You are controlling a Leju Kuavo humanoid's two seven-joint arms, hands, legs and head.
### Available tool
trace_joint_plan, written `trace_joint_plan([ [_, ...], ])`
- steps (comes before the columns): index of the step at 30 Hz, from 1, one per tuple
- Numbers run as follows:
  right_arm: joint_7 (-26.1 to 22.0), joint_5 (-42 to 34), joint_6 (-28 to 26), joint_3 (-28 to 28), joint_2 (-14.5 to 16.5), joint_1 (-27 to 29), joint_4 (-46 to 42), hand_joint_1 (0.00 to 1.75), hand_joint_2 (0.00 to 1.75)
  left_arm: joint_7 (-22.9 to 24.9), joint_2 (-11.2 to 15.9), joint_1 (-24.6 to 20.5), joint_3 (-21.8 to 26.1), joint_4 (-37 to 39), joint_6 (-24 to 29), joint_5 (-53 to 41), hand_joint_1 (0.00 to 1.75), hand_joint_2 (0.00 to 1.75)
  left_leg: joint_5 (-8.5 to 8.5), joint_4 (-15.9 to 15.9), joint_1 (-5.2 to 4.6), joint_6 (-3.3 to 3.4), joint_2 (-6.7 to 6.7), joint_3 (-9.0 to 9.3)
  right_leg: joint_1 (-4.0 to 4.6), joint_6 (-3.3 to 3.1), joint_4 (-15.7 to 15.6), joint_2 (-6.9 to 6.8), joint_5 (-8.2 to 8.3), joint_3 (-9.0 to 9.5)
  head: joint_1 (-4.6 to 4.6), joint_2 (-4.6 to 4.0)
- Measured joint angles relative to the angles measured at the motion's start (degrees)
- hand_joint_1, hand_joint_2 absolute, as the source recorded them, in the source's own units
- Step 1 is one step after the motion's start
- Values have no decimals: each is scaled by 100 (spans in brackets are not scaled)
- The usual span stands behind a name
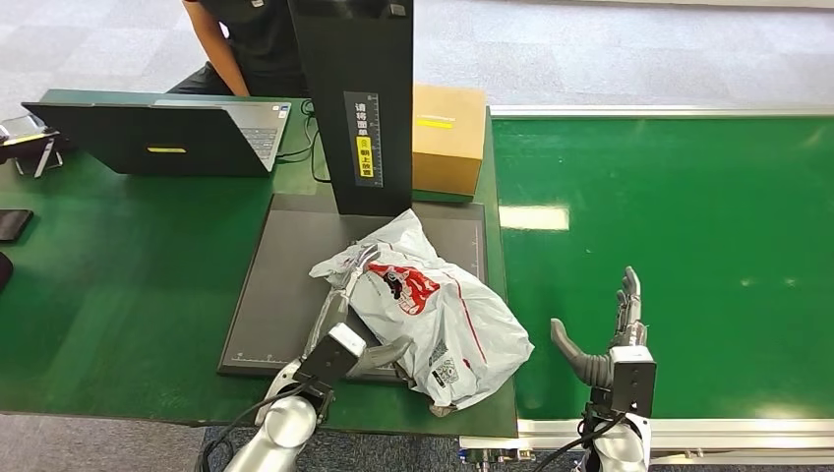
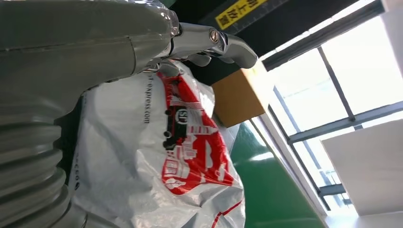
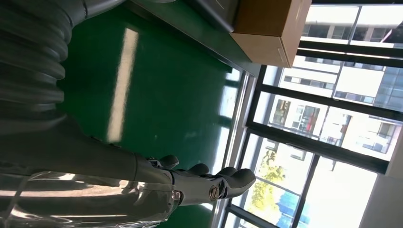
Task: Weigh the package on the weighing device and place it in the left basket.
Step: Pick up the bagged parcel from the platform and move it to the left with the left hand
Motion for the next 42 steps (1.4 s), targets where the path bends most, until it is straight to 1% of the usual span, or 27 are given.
trace_joint_plan([
  [3,14,21,-2,21,0,-46,47,0,175,213,-75,-204,-157,73,181,-336,0,175,0,0,0,0,0,0,-1,0,0,0,0,1,1,0],
  [5,18,25,-8,26,0,-78,83,0,175,469,-142,-333,-271,155,364,-680,0,175,0,1,-1,0,0,0,-1,0,0,0,0,0,1,0],
  [6,19,25,-17,27,0,-99,104,0,175,686,-172,-405,-342,220,527,-997,0,175,0,1,-1,0,0,0,-1,0,0,0,0,0,1,0],
  [9,24,29,-44,26,0,-169,167,0,175,1560,-244,-673,-596,541,1043,-2224,0,175,0,1,-1,0,0,0,-1,0,0,0,0,0,0,0],
  [10,26,34,-45,26,0,-188,187,0,175,1782,-273,-760,-668,681,1112,-2507,0,175,0,1,-1,0,0,0,-1,0,0,0,0,0,0,0],
  [12,26,49,-43,23,0,-219,228,0,175,2025,-340,-895,-766,967,1139,-2795,0,175,0,0,-1,0,0,0,0,0,0,1,0,-1,0,0],
  [20,26,68,-36,-11,0,-273,355,0,175,2300,-471,-1179,-891,1749,1061,-3019,0,175,0,-3,0,0,1,0,0,-1,0,1,-1,-4,-1,0],
  [28,26,72,-26,-80,0,-274,382,0,175,2399,-535,-1330,-845,2172,677,-2768,0,175,0,-4,0,0,0,1,0,-1,0,0,-1,-1,-1,0],
  [29,26,74,-26,-91,0,-274,384,0,175,2401,-542,-1343,-834,2209,647,-2744,13,175,0,-4,0,0,0,1,0,-1,0,0,-1,0,-1,0],
  [32,26,88,-26,-118,0,-275,384,0,175,2398,-554,-1368,-803,2287,601,-2696,144,175,0,-4,0,0,0,2,0,-1,0,0,-1,1,0,0],
  [33,26,92,-26,-122,0,-274,384,0,175,2392,-555,-1374,-792,2308,592,-2684,175,175,0,-4,0,0,0,3,0,-1,0,0,-1,2,0,0],
  [42,26,102,-26,-131,0,-275,384,0,175,2312,-553,-1432,-714,2402,701,-2680,175,175,0,-5,0,0,0,9,0,-1,0,0,-1,9,-1,0],
])
